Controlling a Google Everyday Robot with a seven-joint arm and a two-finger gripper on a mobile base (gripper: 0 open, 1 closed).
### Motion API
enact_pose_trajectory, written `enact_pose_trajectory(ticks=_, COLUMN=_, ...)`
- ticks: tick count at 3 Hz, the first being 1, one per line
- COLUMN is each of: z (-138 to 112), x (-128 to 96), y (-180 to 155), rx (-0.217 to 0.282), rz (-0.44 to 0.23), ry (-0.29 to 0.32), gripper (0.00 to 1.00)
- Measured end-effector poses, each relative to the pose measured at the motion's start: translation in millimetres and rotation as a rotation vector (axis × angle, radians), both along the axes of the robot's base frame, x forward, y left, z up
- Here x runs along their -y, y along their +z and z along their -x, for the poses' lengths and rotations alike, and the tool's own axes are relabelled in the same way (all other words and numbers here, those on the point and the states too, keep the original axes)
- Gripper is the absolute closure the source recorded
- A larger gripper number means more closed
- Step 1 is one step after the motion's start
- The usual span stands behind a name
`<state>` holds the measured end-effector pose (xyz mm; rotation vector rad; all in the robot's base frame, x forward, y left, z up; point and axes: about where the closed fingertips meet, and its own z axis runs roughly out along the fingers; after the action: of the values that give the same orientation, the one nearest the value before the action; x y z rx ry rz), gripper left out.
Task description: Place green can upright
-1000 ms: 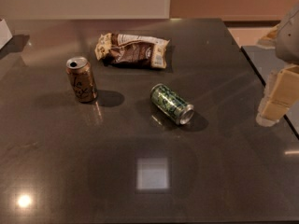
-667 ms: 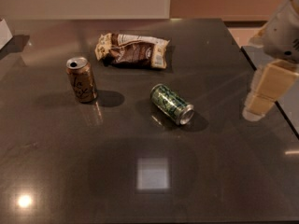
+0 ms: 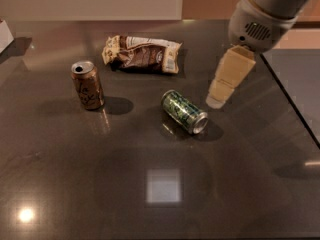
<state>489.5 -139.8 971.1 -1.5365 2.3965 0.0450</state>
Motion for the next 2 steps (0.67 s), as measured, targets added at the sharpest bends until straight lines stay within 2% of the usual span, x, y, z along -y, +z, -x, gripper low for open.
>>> enact_pose_trajectory(ticks=2, z=-45.4, x=-53.8, y=-41.9, rx=-0.122, rz=-0.005, ry=-0.182, gripper=0.00)
